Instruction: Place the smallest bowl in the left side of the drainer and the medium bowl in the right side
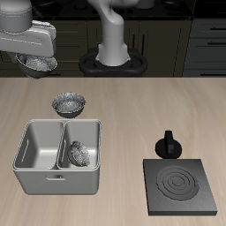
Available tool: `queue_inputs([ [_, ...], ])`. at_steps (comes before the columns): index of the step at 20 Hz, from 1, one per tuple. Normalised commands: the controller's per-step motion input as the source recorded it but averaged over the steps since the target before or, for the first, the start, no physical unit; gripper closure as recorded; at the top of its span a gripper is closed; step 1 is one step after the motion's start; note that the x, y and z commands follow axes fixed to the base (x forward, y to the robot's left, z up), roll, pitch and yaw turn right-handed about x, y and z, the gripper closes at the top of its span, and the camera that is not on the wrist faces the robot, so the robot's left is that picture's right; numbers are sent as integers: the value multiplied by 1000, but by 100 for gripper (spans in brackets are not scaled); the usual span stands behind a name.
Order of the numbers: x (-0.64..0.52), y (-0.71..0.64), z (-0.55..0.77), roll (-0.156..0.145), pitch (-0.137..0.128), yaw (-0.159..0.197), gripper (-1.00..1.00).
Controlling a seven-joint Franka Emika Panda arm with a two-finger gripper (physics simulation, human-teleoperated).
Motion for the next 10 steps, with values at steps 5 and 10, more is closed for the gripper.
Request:
queue_inputs([
  [5,475,203,-68,13,11,27,100],
  [10,323,60,-86,-6,5,12,100],
])
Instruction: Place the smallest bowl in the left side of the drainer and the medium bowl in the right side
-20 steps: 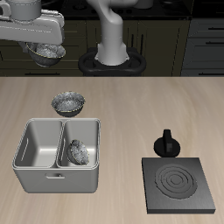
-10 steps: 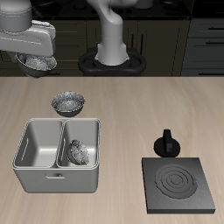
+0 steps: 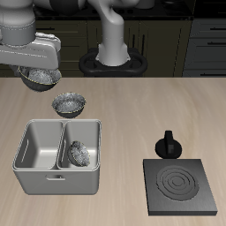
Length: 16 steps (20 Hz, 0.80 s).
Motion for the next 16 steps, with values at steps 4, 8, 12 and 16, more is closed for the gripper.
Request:
queue_inputs([
  [4,307,30,-172,-13,22,12,100],
  [8,222,128,-164,21,19,11,100],
  [12,77,66,-66,3,0,-3,100],
  [16,53,-24,-139,-15,4,10,100],
])
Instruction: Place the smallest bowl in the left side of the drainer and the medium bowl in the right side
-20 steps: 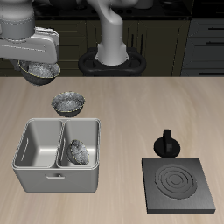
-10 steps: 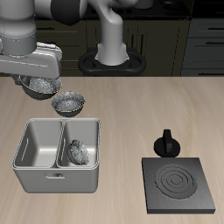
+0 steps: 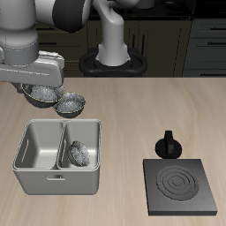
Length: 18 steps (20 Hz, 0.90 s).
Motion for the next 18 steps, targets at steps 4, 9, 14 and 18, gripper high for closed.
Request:
queue_inputs([
  [4,84,-65,-224,-23,28,8,100],
  [9,57,-65,-363,-8,37,11,100],
  [14,67,-143,-365,-29,35,-10,100],
  [18,27,-90,-279,-22,20,24,100],
])
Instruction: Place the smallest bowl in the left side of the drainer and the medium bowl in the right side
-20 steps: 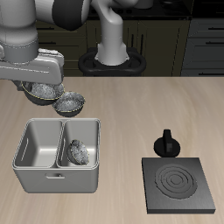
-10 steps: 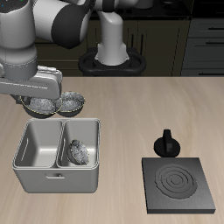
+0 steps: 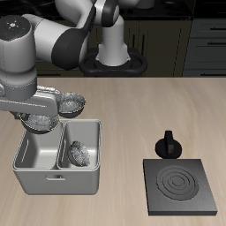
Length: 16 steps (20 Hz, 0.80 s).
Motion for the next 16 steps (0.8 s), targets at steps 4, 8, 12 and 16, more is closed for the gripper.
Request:
queue_inputs([
  [4,48,-5,-303,-71,13,94,-100],
  [8,-19,162,-242,21,19,25,-100],
  [12,-17,82,-117,19,-11,37,-100],
  [16,-149,187,67,6,-18,0,-100],
])
